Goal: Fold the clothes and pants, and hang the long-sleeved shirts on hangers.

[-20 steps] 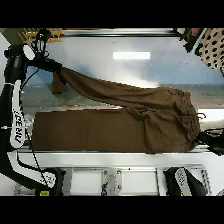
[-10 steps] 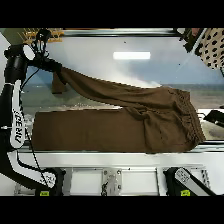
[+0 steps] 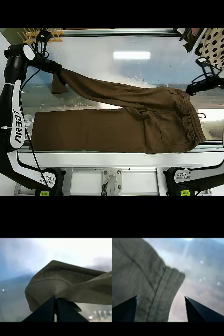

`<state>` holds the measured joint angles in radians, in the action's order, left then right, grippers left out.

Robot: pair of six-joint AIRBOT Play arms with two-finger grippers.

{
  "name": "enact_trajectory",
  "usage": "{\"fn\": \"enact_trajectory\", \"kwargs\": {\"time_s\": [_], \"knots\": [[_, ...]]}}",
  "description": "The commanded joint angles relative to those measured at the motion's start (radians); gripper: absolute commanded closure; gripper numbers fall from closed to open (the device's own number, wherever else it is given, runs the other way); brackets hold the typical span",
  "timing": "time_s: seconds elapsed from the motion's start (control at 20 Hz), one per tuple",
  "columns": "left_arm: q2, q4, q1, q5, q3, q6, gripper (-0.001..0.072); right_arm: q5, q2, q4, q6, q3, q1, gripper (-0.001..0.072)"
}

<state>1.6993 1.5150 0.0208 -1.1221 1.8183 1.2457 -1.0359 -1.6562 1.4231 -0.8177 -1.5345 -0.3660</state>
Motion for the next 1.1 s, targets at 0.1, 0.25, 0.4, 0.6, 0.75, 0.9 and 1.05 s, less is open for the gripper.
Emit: {"fn": "enact_trajectory", "kwargs": {"time_s": [0.1,0.25,0.4,0.6,0.75,0.9,1.05], "knots": [[0.0,0.001,0.0,-0.039,0.0,0.001,0.0703,-0.048,-0.24,0.032,-0.05,-0.225,0.042,0.0058],[0.0,0.0,0.0,-0.038,0.0,0.001,0.0703,-0.069,-0.319,0.031,-0.051,-0.316,0.041,0.0058],[0.0,0.001,0.0,-0.038,0.0,0.001,0.0702,-0.079,-0.355,-0.006,-0.051,-0.344,0.04,0.0058],[0.0,0.001,0.0,-0.038,0.0,0.001,0.0703,-0.128,-0.376,-0.029,-0.051,-0.344,0.04,0.0058],[0.0,0.0,0.0,-0.038,0.0,0.001,0.0703,-0.127,-0.379,-0.028,-0.05,-0.344,0.041,0.0058],[0.0,0.0,0.0,-0.038,0.0,0.001,0.0702,-0.12,-0.387,-0.017,-0.051,-0.344,0.04,0.0058],[0.0,0.0,0.0,-0.038,0.0,0.001,0.0702,-0.122,-0.405,-0.018,-0.051,-0.344,0.042,0.0058]]}}
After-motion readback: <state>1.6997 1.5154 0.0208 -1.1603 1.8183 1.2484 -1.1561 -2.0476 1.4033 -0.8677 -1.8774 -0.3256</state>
